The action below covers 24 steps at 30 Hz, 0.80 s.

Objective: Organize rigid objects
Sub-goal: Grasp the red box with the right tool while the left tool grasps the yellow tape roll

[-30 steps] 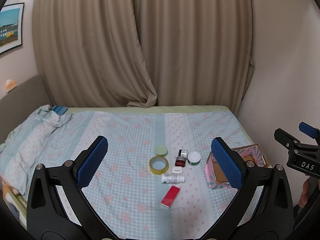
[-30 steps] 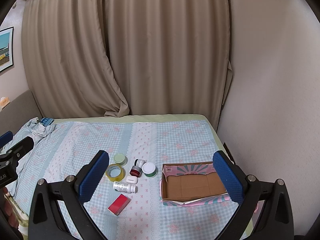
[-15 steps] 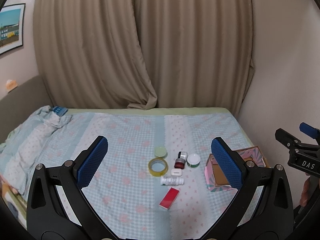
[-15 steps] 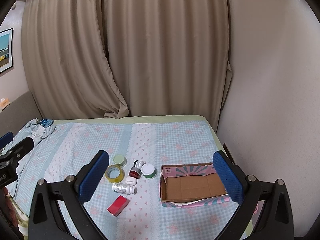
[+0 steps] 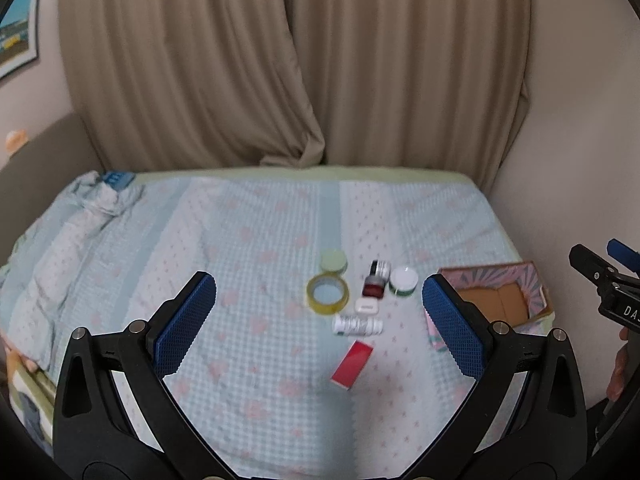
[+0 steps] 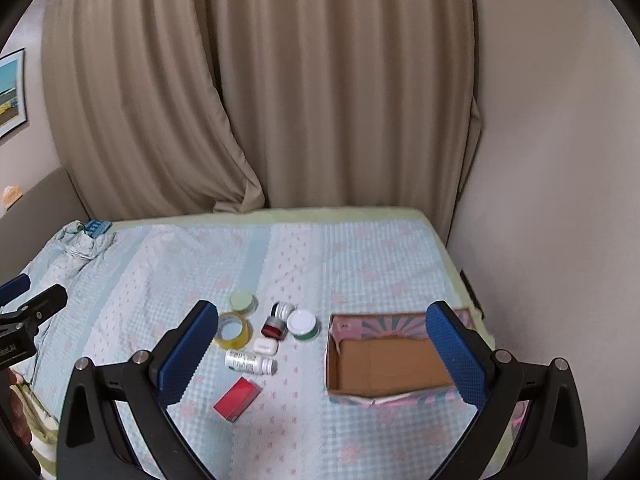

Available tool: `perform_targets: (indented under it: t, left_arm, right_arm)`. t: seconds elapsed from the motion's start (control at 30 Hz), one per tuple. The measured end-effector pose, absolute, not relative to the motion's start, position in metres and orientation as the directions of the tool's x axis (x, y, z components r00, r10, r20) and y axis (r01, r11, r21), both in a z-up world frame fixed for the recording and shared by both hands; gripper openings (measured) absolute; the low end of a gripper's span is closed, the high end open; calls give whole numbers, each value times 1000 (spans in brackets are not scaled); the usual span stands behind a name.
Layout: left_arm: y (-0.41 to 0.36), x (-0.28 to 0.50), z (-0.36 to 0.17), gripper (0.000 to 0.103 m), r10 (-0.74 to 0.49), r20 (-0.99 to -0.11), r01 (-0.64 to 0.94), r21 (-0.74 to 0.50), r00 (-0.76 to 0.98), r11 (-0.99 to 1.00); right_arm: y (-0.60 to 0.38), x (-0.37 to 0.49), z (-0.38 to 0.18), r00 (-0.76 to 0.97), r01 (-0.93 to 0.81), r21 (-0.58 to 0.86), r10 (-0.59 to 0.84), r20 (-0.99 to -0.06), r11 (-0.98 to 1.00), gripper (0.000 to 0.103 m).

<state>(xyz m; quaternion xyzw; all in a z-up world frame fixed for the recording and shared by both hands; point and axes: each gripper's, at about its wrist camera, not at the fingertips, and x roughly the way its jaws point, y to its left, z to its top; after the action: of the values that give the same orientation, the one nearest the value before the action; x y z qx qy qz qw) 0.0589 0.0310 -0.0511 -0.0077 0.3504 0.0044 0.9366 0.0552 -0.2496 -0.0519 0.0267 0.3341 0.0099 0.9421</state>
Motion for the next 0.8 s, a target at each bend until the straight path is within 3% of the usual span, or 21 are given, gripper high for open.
perform_targets:
  t: [0.47, 0.8]
  left_arm:
    - [107, 181, -143, 102, -211, -821, 276, -68, 530, 959]
    - [89, 272, -260, 102, -234, -915, 382, -97, 329, 919]
  right_arm:
    - [-170, 94, -139, 566, 226, 182, 23, -824, 957, 103]
    - [-125, 111, -235, 394, 346, 151, 3, -919, 926, 103]
